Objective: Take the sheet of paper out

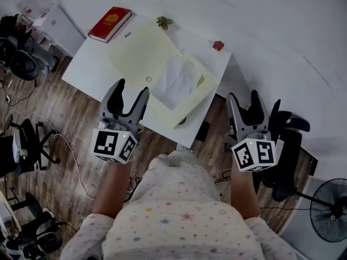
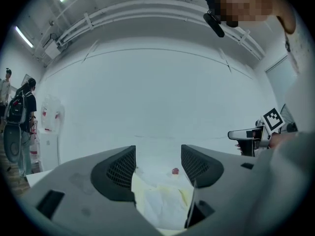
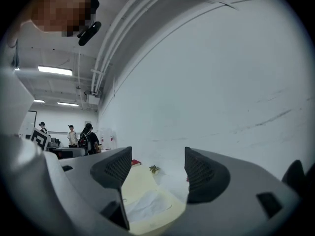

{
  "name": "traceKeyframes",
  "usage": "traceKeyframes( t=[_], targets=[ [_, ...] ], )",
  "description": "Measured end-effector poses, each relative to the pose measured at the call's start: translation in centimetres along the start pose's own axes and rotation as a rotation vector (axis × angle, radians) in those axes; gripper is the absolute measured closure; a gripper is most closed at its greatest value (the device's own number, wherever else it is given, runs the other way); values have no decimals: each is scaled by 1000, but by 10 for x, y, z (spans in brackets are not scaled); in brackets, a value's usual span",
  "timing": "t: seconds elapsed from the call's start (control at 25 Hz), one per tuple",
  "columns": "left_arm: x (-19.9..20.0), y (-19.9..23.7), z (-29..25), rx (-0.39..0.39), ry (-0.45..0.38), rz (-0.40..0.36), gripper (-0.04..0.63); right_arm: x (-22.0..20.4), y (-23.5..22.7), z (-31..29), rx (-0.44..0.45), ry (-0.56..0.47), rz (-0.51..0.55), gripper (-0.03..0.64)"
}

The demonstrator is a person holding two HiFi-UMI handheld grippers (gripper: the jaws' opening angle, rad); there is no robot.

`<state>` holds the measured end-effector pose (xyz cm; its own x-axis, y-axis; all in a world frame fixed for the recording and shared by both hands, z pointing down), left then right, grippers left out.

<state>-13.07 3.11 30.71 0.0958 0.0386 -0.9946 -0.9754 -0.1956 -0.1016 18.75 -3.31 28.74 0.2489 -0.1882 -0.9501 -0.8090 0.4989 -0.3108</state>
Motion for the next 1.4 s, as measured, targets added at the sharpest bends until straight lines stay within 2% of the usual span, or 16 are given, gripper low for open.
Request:
traceKeyframes(
  t=[0.32,0.68,1.0,1.4],
  targets=[
    [-17,-11,-54,26,40,8,330,-6,-45,-27,18,63,-48,299],
    [-53,11,-105,13,118,19,331,-16,-58,-79,-3,101,-78,299],
    [-106,33,-160,-93,213,61,331,-27,-63,-127,-55,130,-75,299],
    [-178,36,-217,-207,369,110,331,-58,-73,-165,-93,186,-155,302]
  ],
)
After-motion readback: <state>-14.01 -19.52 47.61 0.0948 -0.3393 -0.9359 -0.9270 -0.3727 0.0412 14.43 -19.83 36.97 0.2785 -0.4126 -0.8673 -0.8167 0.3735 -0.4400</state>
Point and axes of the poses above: the fingertips, and each gripper's own axes: z backward along the fingers, y to its left, x out of its top, the point moved 6 cm from there along z, backward along the fingers, and after that the axes turned 11 degrees about -z, right-handed, at the moved point
